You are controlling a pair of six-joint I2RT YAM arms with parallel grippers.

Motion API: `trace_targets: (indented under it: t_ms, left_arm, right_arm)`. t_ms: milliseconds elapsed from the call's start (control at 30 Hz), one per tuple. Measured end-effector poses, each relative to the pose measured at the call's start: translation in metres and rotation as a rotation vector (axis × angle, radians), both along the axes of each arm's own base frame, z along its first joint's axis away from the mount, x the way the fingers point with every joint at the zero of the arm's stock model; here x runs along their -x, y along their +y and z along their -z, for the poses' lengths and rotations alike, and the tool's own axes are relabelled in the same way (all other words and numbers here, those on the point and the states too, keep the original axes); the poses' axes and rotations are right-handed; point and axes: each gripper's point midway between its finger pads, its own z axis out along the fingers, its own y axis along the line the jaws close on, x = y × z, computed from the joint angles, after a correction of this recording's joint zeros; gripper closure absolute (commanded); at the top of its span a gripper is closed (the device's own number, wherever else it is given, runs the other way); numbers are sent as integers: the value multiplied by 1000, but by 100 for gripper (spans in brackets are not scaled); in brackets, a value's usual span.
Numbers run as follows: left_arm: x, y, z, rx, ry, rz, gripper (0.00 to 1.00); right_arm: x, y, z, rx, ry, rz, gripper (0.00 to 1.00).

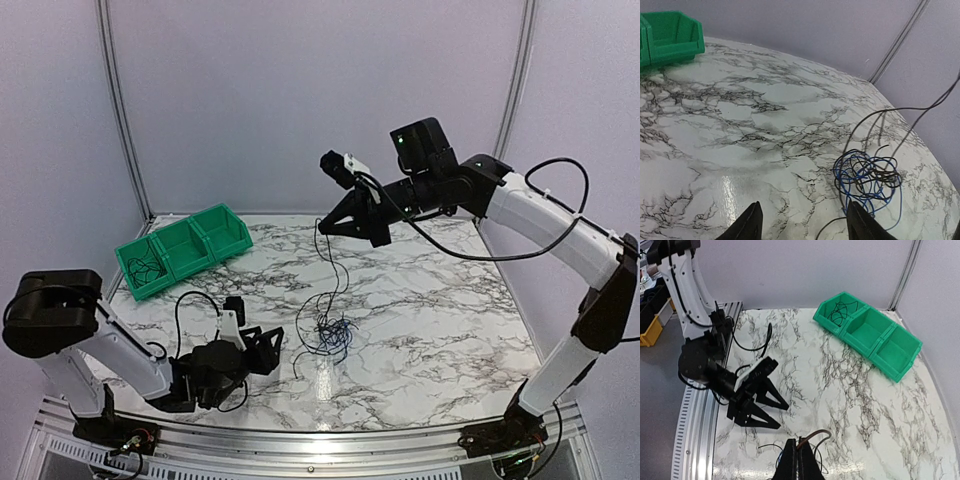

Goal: Untangle the cables

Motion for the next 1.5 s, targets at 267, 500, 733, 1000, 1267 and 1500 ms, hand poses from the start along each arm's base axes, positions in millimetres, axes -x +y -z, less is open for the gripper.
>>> trace_targets:
  t_ms: [267, 500, 733, 1000, 1267, 1500]
  left_arm:
    - [25, -7, -82, -31, -206, 167, 38]
    - [36, -52, -148, -40, -390, 331, 36]
    - [27, -88, -172, -44, -453, 368, 36]
    - [-5, -94, -159, -86, -417, 320, 76]
    - [-9, -93, -158, -84, -411, 317, 99]
    - [-5, -63, -138, -90, -356, 274, 100]
  right_arm:
    - [14, -3, 53, 40, 88, -41, 100]
    - [8, 5, 47, -9, 103, -18, 100]
    - [10, 12, 40, -40, 116, -16, 100]
    - [19, 18, 39, -45, 130, -40, 100]
    - [17, 18, 44, -47, 117, -38, 70]
    - [-10, -1, 97, 30, 47, 74, 37]
